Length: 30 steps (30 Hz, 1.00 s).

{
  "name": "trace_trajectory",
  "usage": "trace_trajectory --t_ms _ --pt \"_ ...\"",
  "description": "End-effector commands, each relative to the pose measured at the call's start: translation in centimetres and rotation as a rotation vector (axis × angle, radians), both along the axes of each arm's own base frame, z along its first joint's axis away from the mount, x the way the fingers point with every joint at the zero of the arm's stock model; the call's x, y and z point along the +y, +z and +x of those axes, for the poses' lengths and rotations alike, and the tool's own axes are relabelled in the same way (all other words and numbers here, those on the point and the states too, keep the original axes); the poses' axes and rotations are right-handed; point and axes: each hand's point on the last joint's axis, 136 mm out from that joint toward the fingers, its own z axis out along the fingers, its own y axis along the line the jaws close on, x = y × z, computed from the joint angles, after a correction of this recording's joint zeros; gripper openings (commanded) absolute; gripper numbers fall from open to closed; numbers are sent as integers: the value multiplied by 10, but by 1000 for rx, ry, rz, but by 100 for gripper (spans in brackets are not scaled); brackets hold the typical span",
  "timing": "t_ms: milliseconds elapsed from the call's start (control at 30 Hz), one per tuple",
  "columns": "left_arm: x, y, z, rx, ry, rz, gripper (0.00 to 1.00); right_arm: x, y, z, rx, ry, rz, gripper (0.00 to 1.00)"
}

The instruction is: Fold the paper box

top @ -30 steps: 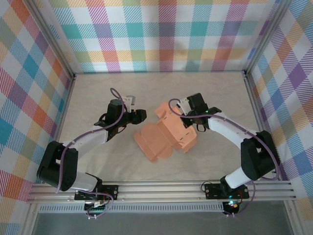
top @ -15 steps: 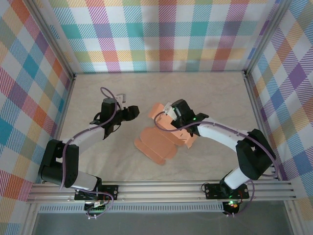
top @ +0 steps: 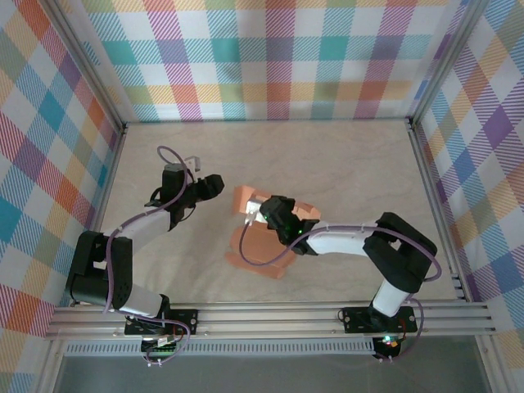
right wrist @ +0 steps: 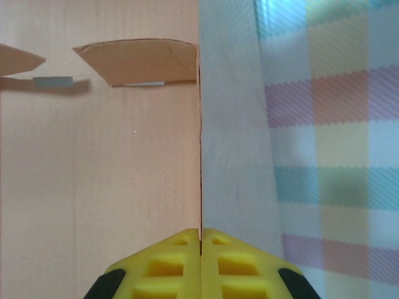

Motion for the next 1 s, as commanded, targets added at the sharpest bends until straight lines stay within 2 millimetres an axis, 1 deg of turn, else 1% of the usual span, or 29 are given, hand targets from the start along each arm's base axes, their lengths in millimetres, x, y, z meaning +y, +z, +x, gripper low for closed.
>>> trace_trajectory --t_ms 0,67,167,267,367,433,533,600,733,800,867,967 --pt "11 -13 -7 42 34 -16 60 17 21 -1 -175 56 -17 0" --pt "15 -15 -9 50 51 -16 60 25 26 -7 -250 93 -4 0" --pt "18 -20 -13 66 63 -22 60 28 30 -10 -339 115 -8 0" --pt "19 -23 -16 72 62 -27 60 30 29 -11 -342 113 -6 0" --pt "20 -24 -17 76 62 -28 60 28 28 -8 -349 92 -43 0" --pt "20 -26 -16 81 61 -28 60 27 29 -7 -382 83 -65 0" --pt "20 -29 -15 87 58 -32 60 28 39 -8 -469 91 -70 0" --pt "19 -29 -14 87 54 -40 60 29 40 -11 -502 103 -77 0" --pt "19 -30 -13 94 45 -37 60 32 32 -20 -508 145 -75 0" --pt "21 -31 -14 100 45 -26 60 34 29 -28 -498 176 -62 0" --pt "23 -33 -15 105 47 -10 60 32 26 -34 -477 191 -53 0" --pt "25 -38 -16 118 45 1 60 24 18 -40 -398 200 -38 0"
